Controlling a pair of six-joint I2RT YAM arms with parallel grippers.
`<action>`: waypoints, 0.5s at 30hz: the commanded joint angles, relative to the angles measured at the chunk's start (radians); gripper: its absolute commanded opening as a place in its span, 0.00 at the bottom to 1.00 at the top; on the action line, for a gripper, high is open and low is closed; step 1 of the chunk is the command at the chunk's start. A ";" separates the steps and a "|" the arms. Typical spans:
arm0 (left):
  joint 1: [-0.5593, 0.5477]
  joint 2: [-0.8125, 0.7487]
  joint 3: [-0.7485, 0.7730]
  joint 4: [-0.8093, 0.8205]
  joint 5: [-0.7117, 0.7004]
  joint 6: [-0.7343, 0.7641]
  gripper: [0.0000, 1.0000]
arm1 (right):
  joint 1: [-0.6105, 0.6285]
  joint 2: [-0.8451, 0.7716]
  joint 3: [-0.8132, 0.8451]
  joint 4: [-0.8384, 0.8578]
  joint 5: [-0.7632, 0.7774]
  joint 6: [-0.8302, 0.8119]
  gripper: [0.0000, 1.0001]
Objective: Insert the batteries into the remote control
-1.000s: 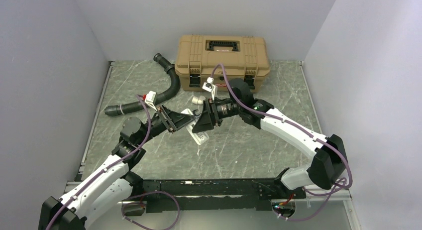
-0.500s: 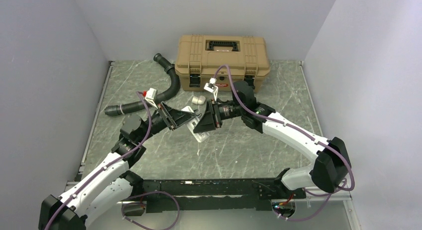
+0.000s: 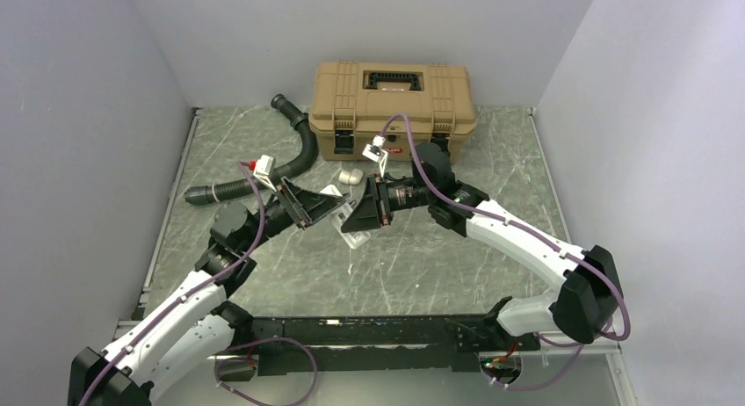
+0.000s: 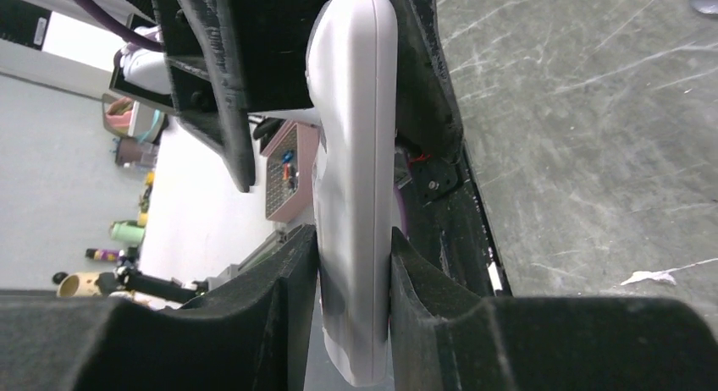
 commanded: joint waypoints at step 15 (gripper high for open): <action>0.012 -0.100 0.182 -0.659 -0.238 0.211 0.99 | -0.026 -0.064 0.091 -0.534 0.761 -0.270 0.00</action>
